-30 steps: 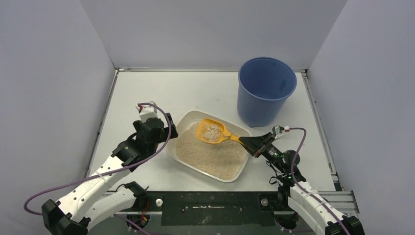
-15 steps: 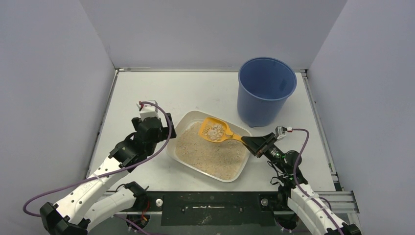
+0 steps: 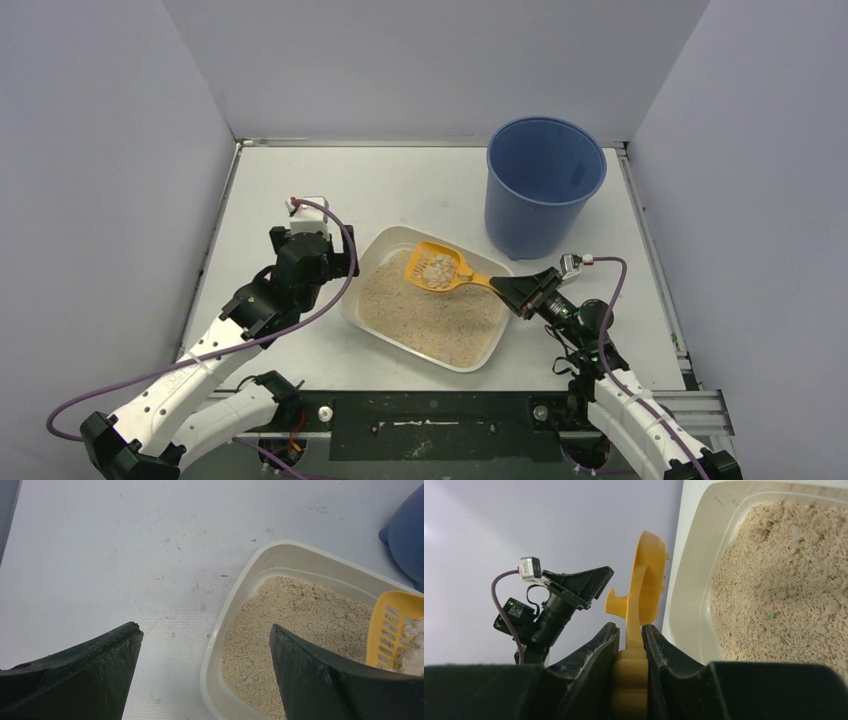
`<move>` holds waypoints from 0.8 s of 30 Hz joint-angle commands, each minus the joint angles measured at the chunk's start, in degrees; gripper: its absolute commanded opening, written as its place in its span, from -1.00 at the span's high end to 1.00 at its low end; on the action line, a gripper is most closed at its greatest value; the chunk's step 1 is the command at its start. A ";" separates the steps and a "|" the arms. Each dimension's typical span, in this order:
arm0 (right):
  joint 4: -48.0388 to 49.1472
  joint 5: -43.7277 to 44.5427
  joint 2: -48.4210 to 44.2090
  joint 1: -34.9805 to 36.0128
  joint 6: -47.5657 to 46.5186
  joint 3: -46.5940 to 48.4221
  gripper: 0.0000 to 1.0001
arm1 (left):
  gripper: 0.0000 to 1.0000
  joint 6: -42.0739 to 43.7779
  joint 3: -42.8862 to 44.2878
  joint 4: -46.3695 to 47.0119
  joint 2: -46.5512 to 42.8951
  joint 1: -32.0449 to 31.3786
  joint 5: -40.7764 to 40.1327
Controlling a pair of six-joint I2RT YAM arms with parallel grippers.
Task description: Clean the litter box
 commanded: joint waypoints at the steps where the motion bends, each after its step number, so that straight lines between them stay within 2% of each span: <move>1: 0.33 1.63 -1.00 -0.21 -2.06 6.67 1.00 | -0.95 1.62 -1.43 3.23 -0.82 0.34 -1.23; 7: -7.43 5.84 0.14 -0.53 -7.55 17.40 1.00 | -0.95 1.99 -1.76 3.13 -1.41 0.34 -1.53; 17: -14.17 22.29 -0.11 -0.80 -10.74 28.45 1.00 | -0.95 1.66 -2.15 2.55 -2.60 0.33 -1.11; 24: -24.17 34.26 -1.58 -0.94 -17.19 36.96 1.00 | -0.95 1.78 -2.15 2.72 -3.12 0.34 -0.65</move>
